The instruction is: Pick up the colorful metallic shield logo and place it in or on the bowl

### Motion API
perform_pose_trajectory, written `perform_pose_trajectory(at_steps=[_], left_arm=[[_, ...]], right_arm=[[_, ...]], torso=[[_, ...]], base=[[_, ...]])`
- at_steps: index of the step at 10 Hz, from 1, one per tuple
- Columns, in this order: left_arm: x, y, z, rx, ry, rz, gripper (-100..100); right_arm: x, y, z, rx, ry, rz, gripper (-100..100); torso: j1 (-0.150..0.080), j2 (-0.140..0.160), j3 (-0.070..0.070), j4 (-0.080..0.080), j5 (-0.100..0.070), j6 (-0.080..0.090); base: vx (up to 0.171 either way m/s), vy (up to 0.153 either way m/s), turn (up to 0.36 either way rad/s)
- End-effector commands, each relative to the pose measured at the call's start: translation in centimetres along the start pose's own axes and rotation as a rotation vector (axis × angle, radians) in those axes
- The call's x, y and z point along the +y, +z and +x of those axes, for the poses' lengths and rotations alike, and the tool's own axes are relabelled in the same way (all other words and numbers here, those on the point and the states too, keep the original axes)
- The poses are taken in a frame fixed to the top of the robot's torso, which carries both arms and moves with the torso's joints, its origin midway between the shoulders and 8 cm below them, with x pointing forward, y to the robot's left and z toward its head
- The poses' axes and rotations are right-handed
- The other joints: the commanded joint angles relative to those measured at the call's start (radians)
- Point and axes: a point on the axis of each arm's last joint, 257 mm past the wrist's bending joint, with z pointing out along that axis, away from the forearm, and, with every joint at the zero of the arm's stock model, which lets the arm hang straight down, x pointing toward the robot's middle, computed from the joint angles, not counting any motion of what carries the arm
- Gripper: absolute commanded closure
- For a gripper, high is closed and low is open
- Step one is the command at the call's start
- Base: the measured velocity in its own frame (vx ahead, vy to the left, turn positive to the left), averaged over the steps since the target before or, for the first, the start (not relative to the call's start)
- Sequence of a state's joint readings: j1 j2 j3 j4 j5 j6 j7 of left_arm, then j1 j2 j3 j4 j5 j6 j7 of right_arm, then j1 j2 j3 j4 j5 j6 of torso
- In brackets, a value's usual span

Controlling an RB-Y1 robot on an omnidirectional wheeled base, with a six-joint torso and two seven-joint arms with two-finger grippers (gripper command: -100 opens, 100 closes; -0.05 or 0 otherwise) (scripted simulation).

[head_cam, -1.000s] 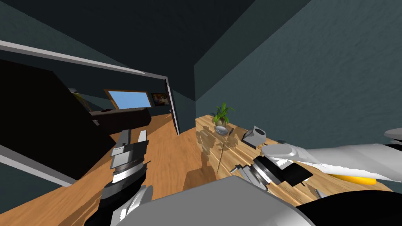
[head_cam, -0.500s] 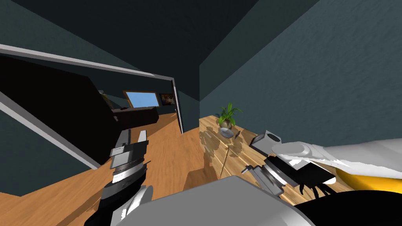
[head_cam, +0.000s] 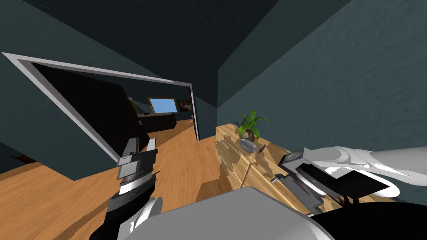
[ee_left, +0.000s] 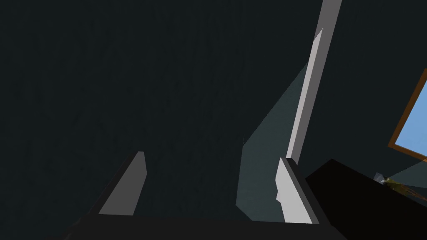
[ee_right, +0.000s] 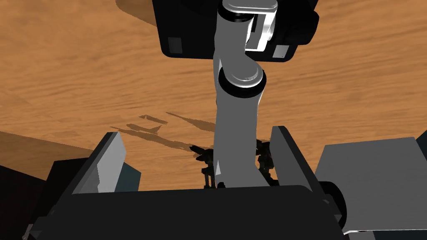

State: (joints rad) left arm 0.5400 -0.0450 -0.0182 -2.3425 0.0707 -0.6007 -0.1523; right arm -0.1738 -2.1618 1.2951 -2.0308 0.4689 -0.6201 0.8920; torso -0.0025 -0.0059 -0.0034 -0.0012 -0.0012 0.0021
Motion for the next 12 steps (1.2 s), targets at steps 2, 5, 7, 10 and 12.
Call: perform_pose_trajectory(at_steps=[2, 5, 7, 10, 12], left_arm=[[0.0, 0.0, 0.0, 0.0, 0.0, 0.0, 0], [0.0, 0.0, 0.0, 0.0, 0.0, 0.0, 0], [0.0, 0.0, 0.0, 0.0, 0.0, 0.0, 0], [0.0, 0.0, 0.0, 0.0, 0.0, 0.0, 0], [0.0, 0.0, 0.0, 0.0, 0.001, 0.0, 0]], right_arm=[[0.8, -2.4, 3.1, 0.087, 0.013, 0.001, -100], [2.6, -6.1, 7.1, 0.205, 0.03, 0.0, -100], [4.2, -9.2, 10.2, 0.297, 0.045, -0.004, -100], [6.3, -10.8, 12.4, 0.353, 0.055, -0.021, -100], [6.4, -10.6, 12.3, 0.351, 0.056, -0.023, -100]], torso=[[-0.001, 0.0, 0.0, 0.0, 0.0, -0.001], [-0.001, -0.002, -0.001, -0.001, -0.001, 0.0], [-0.005, -0.005, -0.003, -0.001, -0.001, -0.001], [-0.01, -0.009, -0.006, -0.002, -0.003, 0.0], [-0.012, -0.009, -0.005, -0.002, -0.004, 0.0]], base=[[0.068, -0.052, 0.21], [0.095, -0.061, 0.214], [0.159, -0.153, 0.417], [0.174, -0.215, 0.264], [0.108, -0.167, 0.105]])
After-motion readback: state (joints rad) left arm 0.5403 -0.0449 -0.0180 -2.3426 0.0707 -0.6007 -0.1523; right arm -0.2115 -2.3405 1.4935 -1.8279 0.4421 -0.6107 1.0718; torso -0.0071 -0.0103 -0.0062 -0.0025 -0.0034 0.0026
